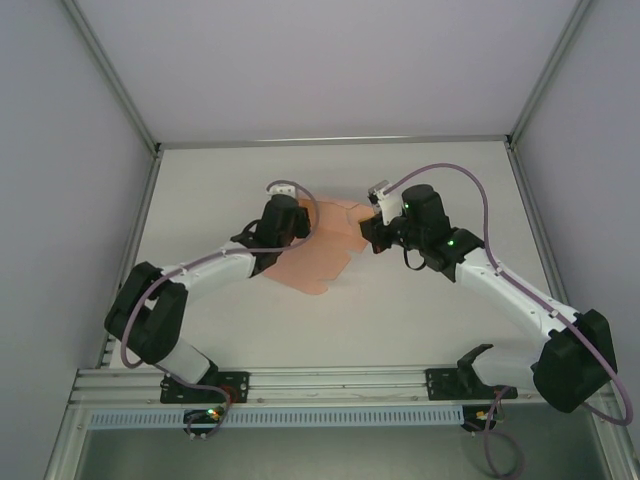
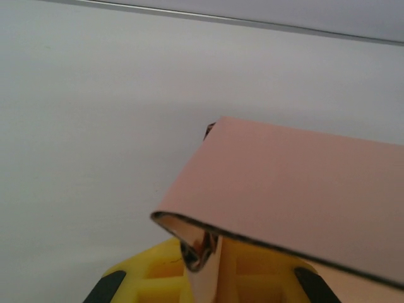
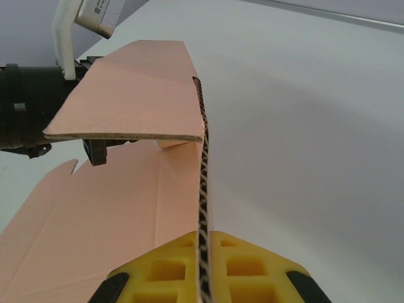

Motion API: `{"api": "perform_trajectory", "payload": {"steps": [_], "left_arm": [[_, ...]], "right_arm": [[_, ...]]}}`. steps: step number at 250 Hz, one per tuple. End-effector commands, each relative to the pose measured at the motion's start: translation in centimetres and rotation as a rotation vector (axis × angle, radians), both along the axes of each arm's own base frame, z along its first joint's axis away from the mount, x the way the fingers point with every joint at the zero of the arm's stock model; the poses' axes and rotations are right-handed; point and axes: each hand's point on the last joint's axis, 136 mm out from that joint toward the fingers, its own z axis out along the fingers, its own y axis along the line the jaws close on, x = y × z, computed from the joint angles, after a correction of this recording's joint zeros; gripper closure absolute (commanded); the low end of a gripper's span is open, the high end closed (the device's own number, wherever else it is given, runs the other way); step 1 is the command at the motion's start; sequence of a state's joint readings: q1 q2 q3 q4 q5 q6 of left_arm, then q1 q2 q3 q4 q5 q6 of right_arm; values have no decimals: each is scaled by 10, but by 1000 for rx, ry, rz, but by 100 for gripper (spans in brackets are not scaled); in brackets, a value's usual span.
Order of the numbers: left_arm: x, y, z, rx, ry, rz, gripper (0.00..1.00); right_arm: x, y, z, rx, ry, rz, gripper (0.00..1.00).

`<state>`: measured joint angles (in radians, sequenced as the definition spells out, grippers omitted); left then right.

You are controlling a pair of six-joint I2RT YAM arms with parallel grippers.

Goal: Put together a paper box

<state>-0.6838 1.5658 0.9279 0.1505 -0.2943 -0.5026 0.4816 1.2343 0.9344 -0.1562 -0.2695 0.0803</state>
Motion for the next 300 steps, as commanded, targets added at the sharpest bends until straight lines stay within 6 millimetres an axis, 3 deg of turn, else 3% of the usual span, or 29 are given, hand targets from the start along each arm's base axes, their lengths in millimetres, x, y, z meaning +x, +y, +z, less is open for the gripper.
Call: {"api": "perform_trajectory", "payload": {"steps": [1,48,99,149,182,220,255,300], "left_arm": [[10,105,-26,374,29,417,100],[11,101,-28,386,75,393,100],[8,111,-23,522,113,421,100],[10,98,-21,584,95,343,100],[9,60,-26,423,74,150,94],[2,36,-27,139,94,-22,86],[-5,27,-12,-26,13,-127,78],[-12,26,-1,-55,-30,-186,70]], "right_arm": [[-13,-1,32,28,-55,24,100],[-9,2,26,22,-39,27,100],[-13,0,41,41,-81,32,100],[-10,3,39,46,-73,33,100],[-8,5,36,54,-68,35,100],[-12,9,38,78,-71,62,100],[-20,16,40,114,-59,113,100],[-27,22,45,149,-56,158,100]]}}
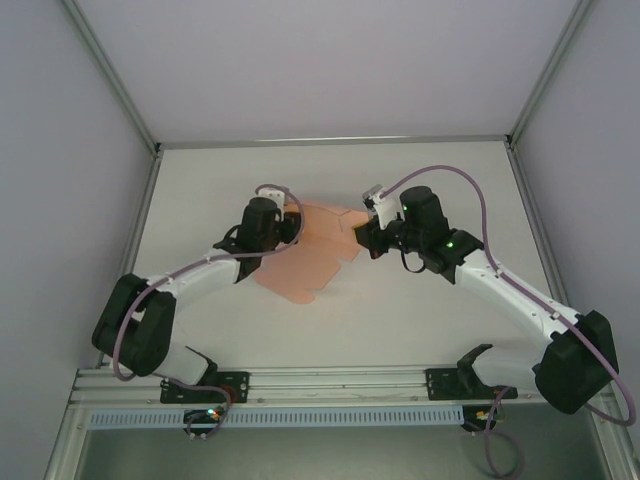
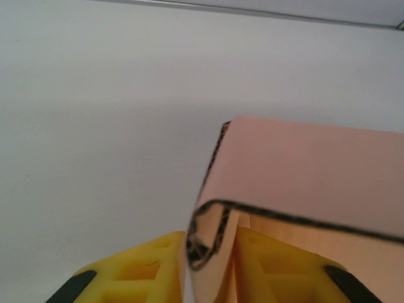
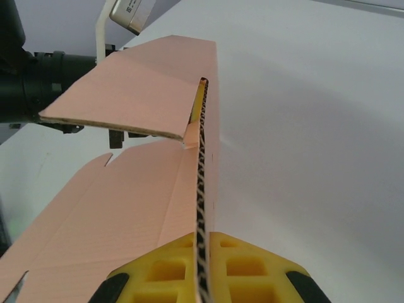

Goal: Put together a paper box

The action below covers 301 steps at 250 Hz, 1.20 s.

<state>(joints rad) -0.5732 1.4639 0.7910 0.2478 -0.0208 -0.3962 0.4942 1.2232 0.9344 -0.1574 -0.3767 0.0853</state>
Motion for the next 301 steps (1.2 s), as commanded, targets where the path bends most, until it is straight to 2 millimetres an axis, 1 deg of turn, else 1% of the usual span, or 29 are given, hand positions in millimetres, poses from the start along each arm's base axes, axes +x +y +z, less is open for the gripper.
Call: {"api": "perform_trajectory", "payload": {"steps": [1,23,34,44,82,96,119,170,207,228,251,279,301], "left_arm": [[2,12,-1,9,-24,-7,70],[0,9,1,-16,-25,-45,66],[-3,4,3,-44,-30,-82,65],[-5,1,4,-65,-35,-106,62],[-10,-6,11,-136,-58,-186,60],[-12,-7,14,-167,-59,-204,57],[-16,-10,20,-204,-65,-249,56],[-33,-21,28,-233,-76,-382,54],[-33,-20,35,-227,-97,-378,52],[-30,-14,42,-213,-125,-346,49],[-28,-7,47,-195,-150,-324,48],[-29,-9,53,-190,-171,-346,48],[-28,-13,53,-196,-171,-366,48]], "right_arm": [[-10,5,38,98,-73,54,100],[-13,8,41,117,-71,71,100],[-14,8,43,124,-75,75,100],[-16,9,43,129,-73,84,100],[-20,10,45,132,-64,109,100],[-23,11,45,135,-62,125,100],[-28,11,45,142,-62,145,100],[-32,9,44,143,-53,161,100],[-35,8,40,137,-36,171,100],[-35,6,38,129,-32,165,100],[-37,5,36,133,-26,170,100],[-39,7,38,148,-23,184,100],[-41,9,39,162,-24,202,100]]}}
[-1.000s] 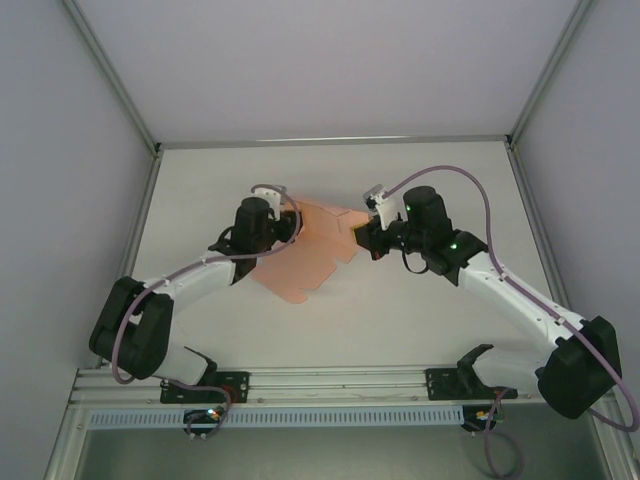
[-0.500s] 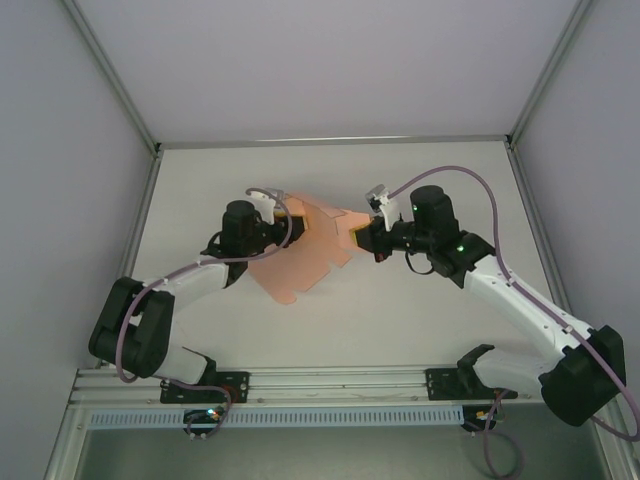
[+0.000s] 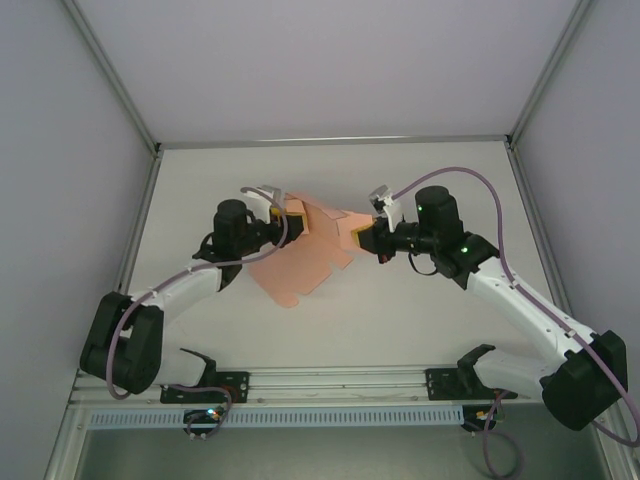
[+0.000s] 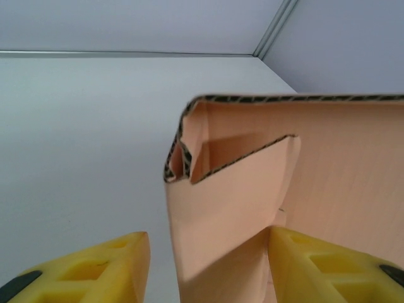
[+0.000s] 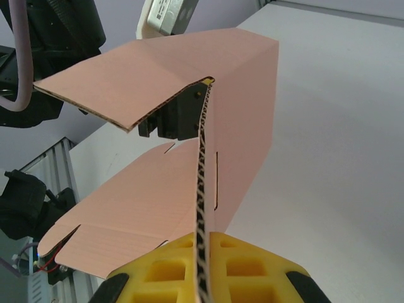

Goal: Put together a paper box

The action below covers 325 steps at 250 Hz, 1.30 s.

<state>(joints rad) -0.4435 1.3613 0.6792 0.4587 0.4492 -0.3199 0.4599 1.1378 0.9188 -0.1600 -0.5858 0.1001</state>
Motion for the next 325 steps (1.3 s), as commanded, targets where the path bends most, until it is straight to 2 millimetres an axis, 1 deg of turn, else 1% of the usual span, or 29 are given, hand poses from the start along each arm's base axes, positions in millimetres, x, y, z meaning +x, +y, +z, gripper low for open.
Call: {"api": "perform_trajectory", "payload": {"steps": [1,34,63,100,114,131,146,171,184,187,194,204,207,216,226,229,239,247,257,263,271,291,310,325], "left_arm": [[1,-2,9,4,-47,-29,48],[-1,-11,8,-13,-51,-82,48],[-6,-21,8,-33,-56,-159,47],[-7,-23,3,-37,-58,-177,48],[-7,-23,5,-55,-77,-185,49],[-7,-22,10,-85,-98,-184,62],[-7,-23,16,-107,-122,-188,67],[-5,-23,20,-108,-130,-187,92],[-2,-21,18,-84,-120,-164,98],[0,-20,16,-75,-113,-153,100],[3,-17,14,-51,-105,-126,100],[7,-12,8,-10,-93,-83,100],[8,-10,7,5,-90,-68,100],[12,-3,1,49,-77,-18,100],[14,3,-6,99,-63,23,100],[15,5,-8,116,-57,37,100],[18,13,-15,184,-29,94,100],[18,19,-22,248,-3,135,100],[17,24,-31,325,26,159,100],[14,25,-36,363,36,157,100],[11,26,-43,403,51,157,100],[5,29,-54,484,87,171,100],[-2,29,-65,549,121,159,100],[-5,23,-67,547,121,142,100]], "right_arm": [[-11,4,9,37,-24,60,100],[-12,5,11,46,-26,74,100],[-16,6,17,68,-37,96,100],[-19,6,23,94,-47,119,100],[-22,6,25,110,-46,135,100],[-23,6,23,114,-38,138,100],[-21,4,20,110,-23,134,100],[-19,2,12,101,-1,121,100],[-15,-2,5,69,4,89,100],[-14,-3,3,58,5,77,98],[-10,-8,-3,29,6,46,91],[-4,-17,-11,-29,1,-13,77],[-2,-19,-14,-47,0,-32,74],[6,-32,-20,-109,-17,-105,64],[14,-48,-26,-188,-41,-192,48],[17,-53,-28,-213,-49,-221,45],[24,-71,-29,-286,-82,-308,42],[27,-81,-27,-331,-114,-349,39],[29,-88,-23,-368,-154,-369,35],[30,-91,-17,-379,-187,-381,30],[31,-91,-11,-379,-221,-381,26],[31,-83,2,-369,-301,-332,22],[29,-63,14,-357,-396,-228,20],[30,-45,16,-369,-447,-143,19]]}}
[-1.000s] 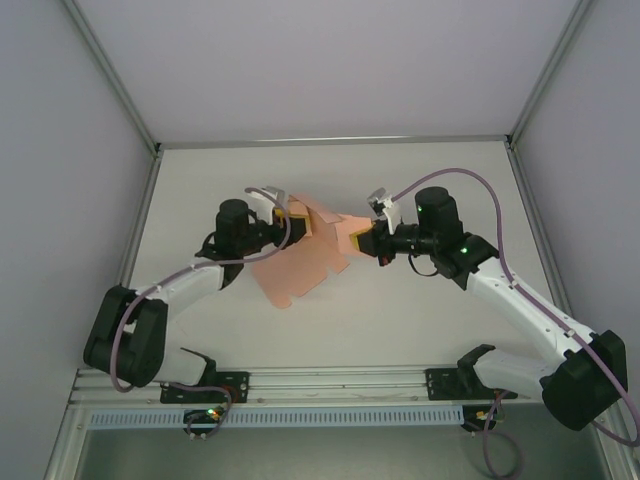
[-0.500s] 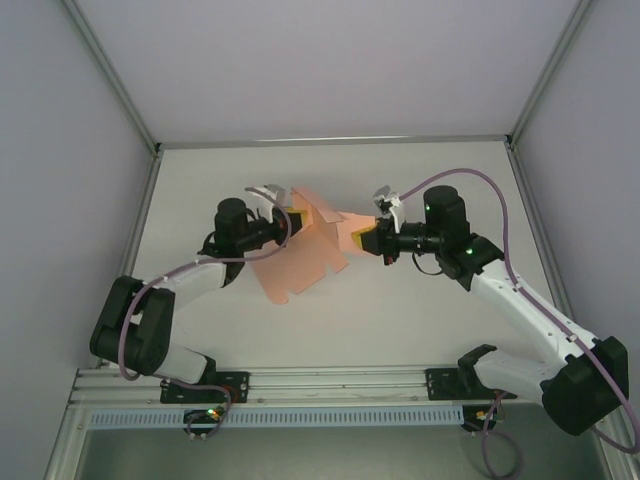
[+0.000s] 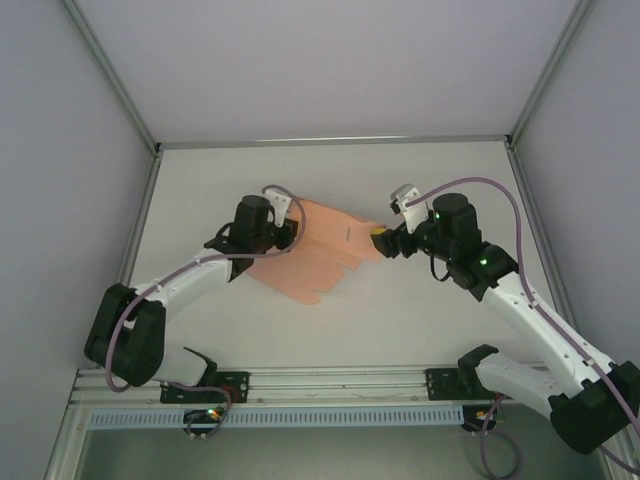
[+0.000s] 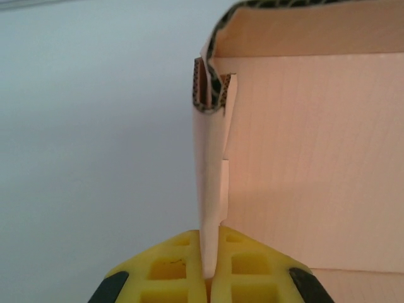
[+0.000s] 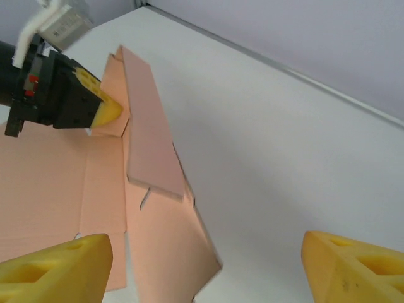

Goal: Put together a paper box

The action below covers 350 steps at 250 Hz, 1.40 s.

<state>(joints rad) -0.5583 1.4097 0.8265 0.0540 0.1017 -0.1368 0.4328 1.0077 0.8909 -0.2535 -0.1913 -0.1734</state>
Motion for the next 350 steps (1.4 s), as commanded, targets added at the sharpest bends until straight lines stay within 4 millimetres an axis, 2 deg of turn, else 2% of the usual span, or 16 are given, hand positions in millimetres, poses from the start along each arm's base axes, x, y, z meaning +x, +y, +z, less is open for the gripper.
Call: {"api": "perform_trajectory", "payload": {"steps": [1,32,52,87,94,110,127,171,207,232,276,295,318,350], "left_arm": [[-9,14,-21,150,56,26,100],[-12,5,-23,119,66,11,100],[-12,1,-24,109,60,7,100],[-14,-10,-32,88,47,-33,100],[-13,-12,-34,80,40,-35,100],[-12,-18,-36,46,15,-52,100],[-9,-24,-41,11,-17,-62,100],[2,-32,-62,-11,-76,-72,100],[0,-35,-80,-48,-139,-93,100],[-5,-34,-87,-51,-190,-101,100],[-13,-33,-104,-17,-205,-117,100],[-15,-34,-107,-29,-208,-120,100],[-16,-35,-106,-55,-223,-124,100],[-18,-36,-107,-55,-239,-130,99]], "right_arm": [[5,24,16,-96,-141,140,19],[13,56,1,-147,-113,272,21],[25,72,-13,-184,-102,292,25],[35,93,-34,-252,-104,349,32],[38,99,-45,-269,-84,355,35],[43,105,-59,-301,-66,365,38],[49,110,-72,-337,-51,365,45],[49,119,-101,-398,10,401,47],[51,118,-120,-396,75,381,48],[52,115,-116,-337,108,329,44],[66,103,-58,-125,101,213,35],[75,98,-47,-71,128,176,33],[96,89,-55,-89,186,86,34],[112,93,-89,-148,306,52,39]]}}
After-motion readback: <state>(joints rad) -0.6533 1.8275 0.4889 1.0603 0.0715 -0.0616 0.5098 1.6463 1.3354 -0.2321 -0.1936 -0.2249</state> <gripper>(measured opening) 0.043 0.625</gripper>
